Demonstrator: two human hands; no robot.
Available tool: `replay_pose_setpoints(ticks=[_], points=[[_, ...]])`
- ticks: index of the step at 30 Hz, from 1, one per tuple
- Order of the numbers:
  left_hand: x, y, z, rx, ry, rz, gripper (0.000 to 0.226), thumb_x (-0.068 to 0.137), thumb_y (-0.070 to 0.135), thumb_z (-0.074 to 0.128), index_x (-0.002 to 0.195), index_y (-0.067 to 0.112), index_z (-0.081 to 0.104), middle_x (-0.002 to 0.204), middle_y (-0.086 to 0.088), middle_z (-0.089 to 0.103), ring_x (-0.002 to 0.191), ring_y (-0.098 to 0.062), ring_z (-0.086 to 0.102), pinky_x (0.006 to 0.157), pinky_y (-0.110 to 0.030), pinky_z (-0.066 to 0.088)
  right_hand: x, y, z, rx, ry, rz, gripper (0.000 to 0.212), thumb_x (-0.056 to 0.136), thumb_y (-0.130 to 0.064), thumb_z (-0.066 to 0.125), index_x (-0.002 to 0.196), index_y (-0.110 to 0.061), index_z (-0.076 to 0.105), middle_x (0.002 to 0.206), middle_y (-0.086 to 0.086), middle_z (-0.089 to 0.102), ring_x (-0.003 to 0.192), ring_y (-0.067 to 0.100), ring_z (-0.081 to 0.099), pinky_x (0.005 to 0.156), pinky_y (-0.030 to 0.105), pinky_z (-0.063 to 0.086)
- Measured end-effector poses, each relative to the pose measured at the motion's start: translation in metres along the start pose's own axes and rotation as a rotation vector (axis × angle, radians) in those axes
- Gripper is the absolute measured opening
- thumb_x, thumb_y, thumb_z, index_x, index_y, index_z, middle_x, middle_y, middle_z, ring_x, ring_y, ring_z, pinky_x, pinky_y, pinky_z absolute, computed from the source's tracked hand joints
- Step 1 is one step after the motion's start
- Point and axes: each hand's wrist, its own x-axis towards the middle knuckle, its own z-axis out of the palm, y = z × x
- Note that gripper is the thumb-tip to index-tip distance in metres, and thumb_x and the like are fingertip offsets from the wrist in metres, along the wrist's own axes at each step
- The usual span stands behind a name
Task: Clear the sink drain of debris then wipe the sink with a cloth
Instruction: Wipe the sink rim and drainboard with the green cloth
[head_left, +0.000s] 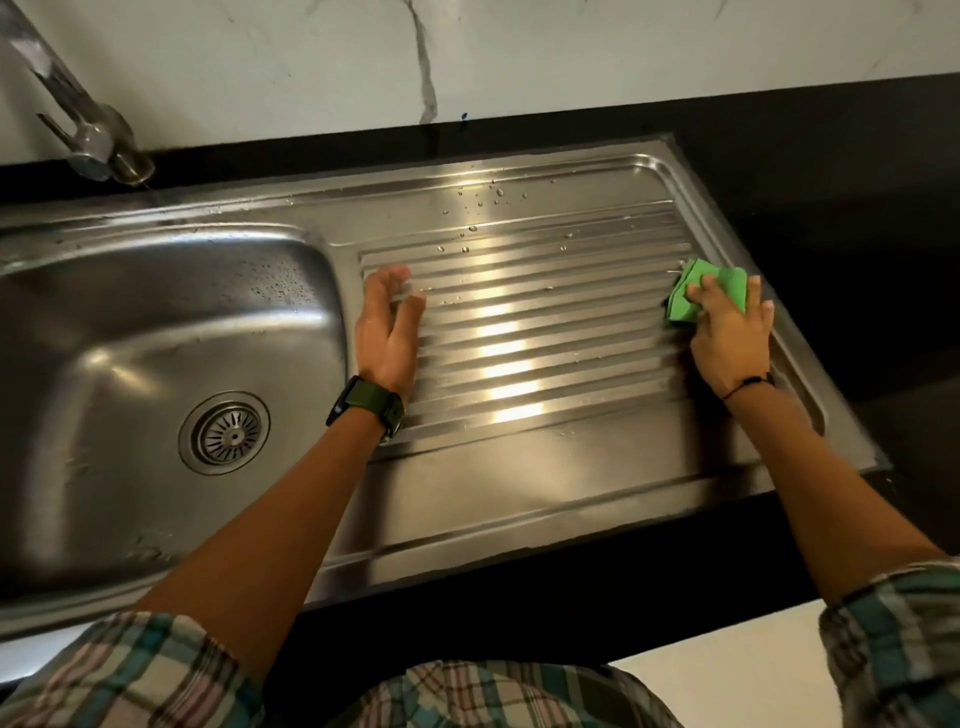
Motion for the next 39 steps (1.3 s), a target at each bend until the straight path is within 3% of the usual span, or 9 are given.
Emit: replay_pose_setpoints(ticks=[4, 9, 16, 20, 23, 28, 30, 34, 39], points=[[0.002, -0.004, -0.005, -0.122, 0.042, -0.010, 0.022, 0.078, 0.022, 0.045, 0.098, 0.026, 0.052, 0.103, 0.008, 0.055, 0.095, -0.002, 0.053, 0.083, -0.011, 0.044, 0.001, -0.008, 0.003, -0.022, 0.039, 0.035, 0.047, 0.091, -0.003, 0.038, 0.136, -0.016, 0.043, 0.152, 0.011, 0.029, 0.143, 0.042, 0.004, 0.115, 0.055, -0.002], [0.007, -0.005, -0.009, -0.214, 0.068, -0.065, 0.022, 0.078, 0.019, 0.044, 0.096, 0.027, 0.054, 0.110, 0.000, 0.058, 0.118, -0.029, 0.051, 0.107, -0.047, 0.038, 0.001, -0.033, 0.008, -0.016, 0.030, 0.041, 0.045, 0.091, -0.005, 0.040, 0.135, -0.011, 0.044, 0.150, 0.012, 0.032, 0.142, 0.042, 0.009, 0.116, 0.053, 0.003], [0.009, -0.008, -0.008, -0.228, 0.045, -0.080, 0.022, 0.077, 0.021, 0.044, 0.095, 0.029, 0.055, 0.109, 0.005, 0.060, 0.111, -0.016, 0.054, 0.107, -0.041, 0.039, -0.042, -0.114, 0.039, -0.020, -0.046, -0.157, 0.055, 0.085, -0.011, 0.046, 0.140, -0.011, 0.037, 0.152, 0.013, 0.028, 0.144, 0.036, 0.007, 0.117, 0.044, 0.001], [0.010, -0.008, -0.008, -0.212, 0.044, -0.060, 0.023, 0.076, 0.022, 0.043, 0.093, 0.031, 0.054, 0.109, 0.006, 0.060, 0.110, -0.015, 0.054, 0.106, -0.041, 0.039, -0.077, -0.189, 0.064, 0.057, -0.112, -0.416, 0.061, 0.079, -0.010, 0.056, 0.138, -0.009, 0.041, 0.150, 0.014, 0.033, 0.143, 0.038, 0.013, 0.118, 0.049, 0.007], [0.009, -0.009, -0.010, -0.213, 0.034, -0.044, 0.024, 0.075, 0.019, 0.043, 0.093, 0.030, 0.054, 0.105, 0.007, 0.059, 0.106, -0.017, 0.052, 0.101, -0.043, 0.040, -0.092, -0.234, 0.085, -0.010, -0.186, -0.562, 0.066, 0.086, -0.019, 0.051, 0.146, -0.018, 0.022, 0.156, 0.004, 0.020, 0.145, 0.032, 0.002, 0.119, 0.048, -0.002], [0.004, -0.009, -0.010, -0.086, 0.039, 0.010, 0.030, 0.074, 0.025, 0.046, 0.103, 0.022, 0.053, 0.102, -0.001, 0.056, 0.095, -0.018, 0.052, 0.088, -0.041, 0.044, -0.071, -0.216, 0.079, -0.069, -0.201, -0.707, 0.060, 0.087, -0.020, 0.048, 0.144, -0.027, 0.028, 0.155, 0.001, 0.024, 0.145, 0.032, 0.006, 0.119, 0.045, 0.002], [0.002, -0.010, -0.010, -0.054, 0.037, 0.023, 0.034, 0.072, 0.031, 0.047, 0.104, 0.022, 0.052, 0.103, -0.002, 0.055, 0.094, -0.019, 0.051, 0.088, -0.041, 0.043, -0.050, -0.183, 0.064, -0.044, -0.192, -0.655, 0.057, 0.083, -0.014, 0.051, 0.137, -0.029, 0.041, 0.151, -0.002, 0.034, 0.144, 0.033, 0.011, 0.118, 0.042, 0.005], [0.003, -0.013, -0.012, -0.069, 0.070, 0.009, 0.029, 0.074, 0.030, 0.048, 0.102, 0.026, 0.053, 0.102, 0.002, 0.056, 0.094, -0.016, 0.052, 0.090, -0.041, 0.044, 0.000, -0.086, 0.029, -0.021, -0.092, -0.318, 0.057, 0.077, -0.001, 0.050, 0.130, -0.025, 0.053, 0.147, 0.000, 0.041, 0.141, 0.037, 0.020, 0.115, 0.038, 0.011], [0.006, -0.015, -0.014, -0.186, 0.162, 0.039, 0.025, 0.076, 0.018, 0.046, 0.100, 0.025, 0.049, 0.104, 0.006, 0.056, 0.092, 0.004, 0.054, 0.083, -0.013, 0.043, 0.024, -0.024, 0.004, -0.035, 0.044, -0.016, 0.055, 0.080, 0.005, 0.046, 0.132, -0.013, 0.051, 0.148, 0.013, 0.038, 0.139, 0.046, 0.015, 0.117, 0.052, 0.010]])
